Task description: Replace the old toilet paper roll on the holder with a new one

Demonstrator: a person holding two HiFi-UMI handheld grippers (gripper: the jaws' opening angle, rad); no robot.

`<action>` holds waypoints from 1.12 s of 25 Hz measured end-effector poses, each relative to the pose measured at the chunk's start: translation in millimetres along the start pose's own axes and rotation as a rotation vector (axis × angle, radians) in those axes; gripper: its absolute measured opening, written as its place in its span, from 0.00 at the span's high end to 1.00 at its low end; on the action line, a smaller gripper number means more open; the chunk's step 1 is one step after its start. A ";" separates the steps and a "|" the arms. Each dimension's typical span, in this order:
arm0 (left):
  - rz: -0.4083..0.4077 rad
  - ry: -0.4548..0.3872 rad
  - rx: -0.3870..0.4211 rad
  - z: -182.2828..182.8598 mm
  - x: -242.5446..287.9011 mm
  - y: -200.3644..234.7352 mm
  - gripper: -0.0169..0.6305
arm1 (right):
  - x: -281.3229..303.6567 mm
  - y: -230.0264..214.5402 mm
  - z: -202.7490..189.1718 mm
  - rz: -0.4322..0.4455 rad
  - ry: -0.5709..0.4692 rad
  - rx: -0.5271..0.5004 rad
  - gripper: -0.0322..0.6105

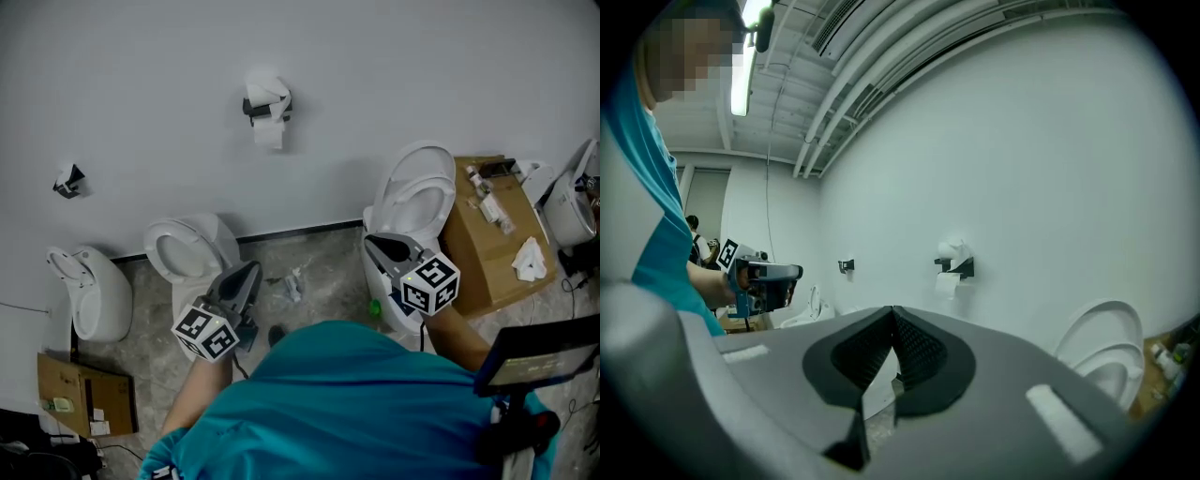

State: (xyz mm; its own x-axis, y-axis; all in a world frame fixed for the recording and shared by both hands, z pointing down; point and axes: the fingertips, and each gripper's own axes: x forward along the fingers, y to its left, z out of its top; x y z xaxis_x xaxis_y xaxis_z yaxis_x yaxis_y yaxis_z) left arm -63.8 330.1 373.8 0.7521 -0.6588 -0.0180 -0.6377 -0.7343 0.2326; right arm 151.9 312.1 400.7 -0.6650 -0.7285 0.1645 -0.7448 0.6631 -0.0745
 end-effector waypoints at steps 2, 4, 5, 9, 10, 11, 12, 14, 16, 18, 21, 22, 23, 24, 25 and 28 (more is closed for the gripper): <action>-0.019 -0.001 -0.004 -0.4 8.3 20.4 0.96 | 18.4 -6.2 0.8 -0.008 0.007 0.000 0.95; -0.035 0.003 -0.008 0.4 17.4 47.7 0.96 | 42.6 -14.3 2.7 -0.021 0.011 -0.003 0.95; -0.044 0.005 -0.009 2.1 22.4 63.4 0.96 | 57.0 -18.9 4.6 -0.028 0.010 -0.006 0.95; -0.093 0.025 -0.007 17.0 46.9 134.7 0.96 | 128.0 -37.2 20.5 -0.068 -0.006 0.001 0.95; -0.108 0.029 -0.011 22.7 54.0 153.9 0.96 | 147.6 -40.5 26.6 -0.074 -0.008 0.009 0.95; -0.123 0.032 -0.015 29.3 61.2 172.6 0.96 | 166.8 -43.1 34.2 -0.077 -0.012 0.012 0.95; -0.136 0.034 -0.015 36.4 67.7 190.3 0.96 | 185.3 -45.2 42.8 -0.077 -0.019 0.010 0.95; -0.156 0.038 -0.001 51.2 78.5 223.4 0.96 | 219.4 -50.4 60.5 -0.080 -0.043 0.006 0.95; -0.169 0.045 0.011 64.4 89.1 254.4 0.96 | 250.8 -59.1 73.2 -0.091 -0.062 0.015 0.95; -0.181 0.054 0.009 73.7 100.4 281.8 0.96 | 278.0 -69.5 79.0 -0.103 -0.062 0.027 0.95; -0.202 0.062 0.004 81.7 116.5 315.1 0.96 | 309.4 -83.0 84.7 -0.116 -0.056 0.038 0.95; -0.208 0.063 0.003 83.2 121.3 324.6 0.96 | 317.7 -87.8 85.5 -0.120 -0.054 0.042 0.95; -0.210 0.066 0.003 84.5 126.2 333.2 0.96 | 325.2 -92.8 85.5 -0.124 -0.051 0.045 0.95; -0.210 0.068 0.002 85.6 131.1 341.1 0.96 | 332.0 -97.9 85.2 -0.126 -0.047 0.048 0.95; -0.209 0.068 -0.001 86.4 136.1 348.7 0.96 | 338.0 -103.2 85.0 -0.125 -0.043 0.051 0.95; -0.205 0.050 -0.008 88.0 152.5 367.6 0.96 | 353.4 -121.8 89.6 -0.112 -0.042 0.052 0.95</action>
State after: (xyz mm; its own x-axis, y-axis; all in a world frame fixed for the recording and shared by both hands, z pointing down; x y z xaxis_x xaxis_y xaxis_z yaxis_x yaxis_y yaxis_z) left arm -198.1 -54.7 371.0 0.8736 -0.4863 -0.0171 -0.4689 -0.8508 0.2371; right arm 2.6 -41.6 379.8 -0.5783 -0.8049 0.1333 -0.8157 0.5681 -0.1089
